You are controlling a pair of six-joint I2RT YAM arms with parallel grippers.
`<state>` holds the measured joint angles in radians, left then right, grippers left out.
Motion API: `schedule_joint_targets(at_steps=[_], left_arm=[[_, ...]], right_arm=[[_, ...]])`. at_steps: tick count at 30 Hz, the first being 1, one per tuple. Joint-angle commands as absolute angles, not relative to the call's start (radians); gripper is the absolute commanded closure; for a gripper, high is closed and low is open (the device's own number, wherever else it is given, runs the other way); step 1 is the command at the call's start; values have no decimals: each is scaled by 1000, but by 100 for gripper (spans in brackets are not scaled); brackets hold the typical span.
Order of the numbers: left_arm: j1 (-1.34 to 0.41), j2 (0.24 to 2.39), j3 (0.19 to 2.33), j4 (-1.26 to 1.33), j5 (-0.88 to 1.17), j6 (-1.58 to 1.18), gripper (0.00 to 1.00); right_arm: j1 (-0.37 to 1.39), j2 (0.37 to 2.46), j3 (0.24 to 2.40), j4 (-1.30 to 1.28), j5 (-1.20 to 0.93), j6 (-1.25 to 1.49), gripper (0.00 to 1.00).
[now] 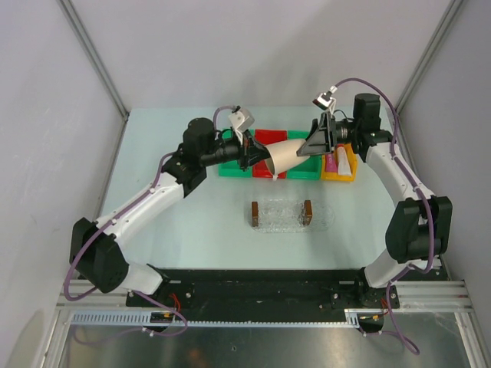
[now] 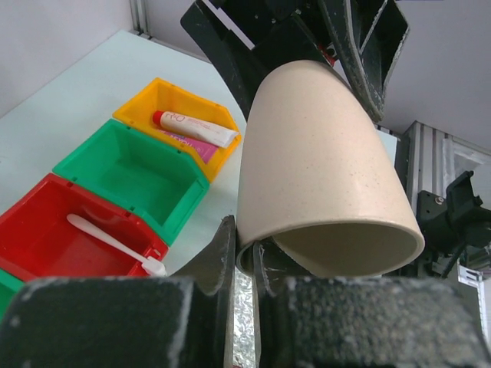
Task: Prepare toiletry sets of a toothbrush and toothpaste on the tray
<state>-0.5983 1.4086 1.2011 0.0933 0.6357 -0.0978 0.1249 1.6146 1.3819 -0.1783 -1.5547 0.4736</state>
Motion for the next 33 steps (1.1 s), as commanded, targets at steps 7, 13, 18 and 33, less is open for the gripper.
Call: schedule_joint_targets(at_steps=[7,13,18,33], left_arm=[[-615,1373,1273,199,795,-261,91],[-615,1371,1270,218,824,-290,100],[-612,1359,1258,219,810,-285,100],[-606,1292,1151,219,782,-192,100]], right_arm=[[158,1655,1378,-138,-1485,405,85],[186,1649,1378,-112,-1505,422,87],[178,1646,1378,-114,-1513,423,69],[104,1687,1378,112,-1526,658,29]])
